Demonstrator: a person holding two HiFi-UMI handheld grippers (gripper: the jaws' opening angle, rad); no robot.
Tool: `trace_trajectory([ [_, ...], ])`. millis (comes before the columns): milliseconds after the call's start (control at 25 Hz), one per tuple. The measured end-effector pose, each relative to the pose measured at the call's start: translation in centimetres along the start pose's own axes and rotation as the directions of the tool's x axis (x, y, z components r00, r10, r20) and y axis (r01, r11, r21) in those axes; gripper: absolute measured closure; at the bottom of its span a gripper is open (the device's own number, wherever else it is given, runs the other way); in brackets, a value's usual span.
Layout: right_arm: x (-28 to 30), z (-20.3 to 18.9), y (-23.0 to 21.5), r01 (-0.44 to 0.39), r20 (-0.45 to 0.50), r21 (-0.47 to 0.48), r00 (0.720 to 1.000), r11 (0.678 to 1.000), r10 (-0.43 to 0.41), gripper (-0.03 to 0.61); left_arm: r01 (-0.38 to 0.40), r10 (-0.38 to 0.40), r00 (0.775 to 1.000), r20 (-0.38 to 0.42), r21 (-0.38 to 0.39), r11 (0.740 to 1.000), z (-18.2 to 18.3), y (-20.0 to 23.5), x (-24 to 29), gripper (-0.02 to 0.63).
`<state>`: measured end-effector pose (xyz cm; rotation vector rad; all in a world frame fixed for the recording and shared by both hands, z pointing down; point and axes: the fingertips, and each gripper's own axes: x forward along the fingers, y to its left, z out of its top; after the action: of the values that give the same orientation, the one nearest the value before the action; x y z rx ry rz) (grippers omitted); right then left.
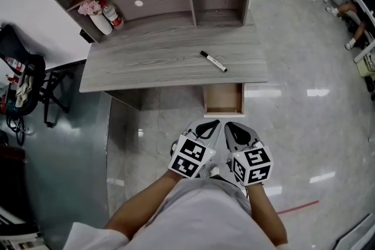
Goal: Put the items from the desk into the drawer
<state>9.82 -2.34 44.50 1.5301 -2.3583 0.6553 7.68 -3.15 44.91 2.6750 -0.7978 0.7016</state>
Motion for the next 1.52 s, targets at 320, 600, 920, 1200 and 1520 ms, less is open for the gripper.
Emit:
trace_trajectory([
  [320,6.6,3.0,-0.4,0.019,-0.032,-0.003,0.999,1.0,-0.019,0.575,0.032,-0.032,0.999,0.003,-0.014,0.999,1.7,6.7,2.0,0.609],
  [600,12.5,5.5,-1.2,0.062,-0.066,-0.046,0.996,0.997,-0.065,0.575,0.056,-0.056,0.998,0.005,-0.027,0.998,2.8,12.5,2.8,0.609],
  [920,17.1,7.7,-3.8,0.146,-0.127,-0.142,0.978,0.979,-0.164,0.575,0.097,-0.096,0.995,0.02,-0.074,0.993,3.4,17.1,3.7,0.609],
  [1200,19.3,7.6,-7.0,0.139,-0.201,-0.233,0.961,0.962,-0.188,0.56,0.099,-0.097,0.995,0.02,-0.103,0.99,4.0,18.1,5.5,0.609],
  [1520,21.9,6.1,-9.6,0.028,-0.274,-0.285,0.956,0.958,-0.109,0.512,-0.011,0.01,1.0,-0.004,-0.129,0.992,4.8,19.0,8.0,0.609],
])
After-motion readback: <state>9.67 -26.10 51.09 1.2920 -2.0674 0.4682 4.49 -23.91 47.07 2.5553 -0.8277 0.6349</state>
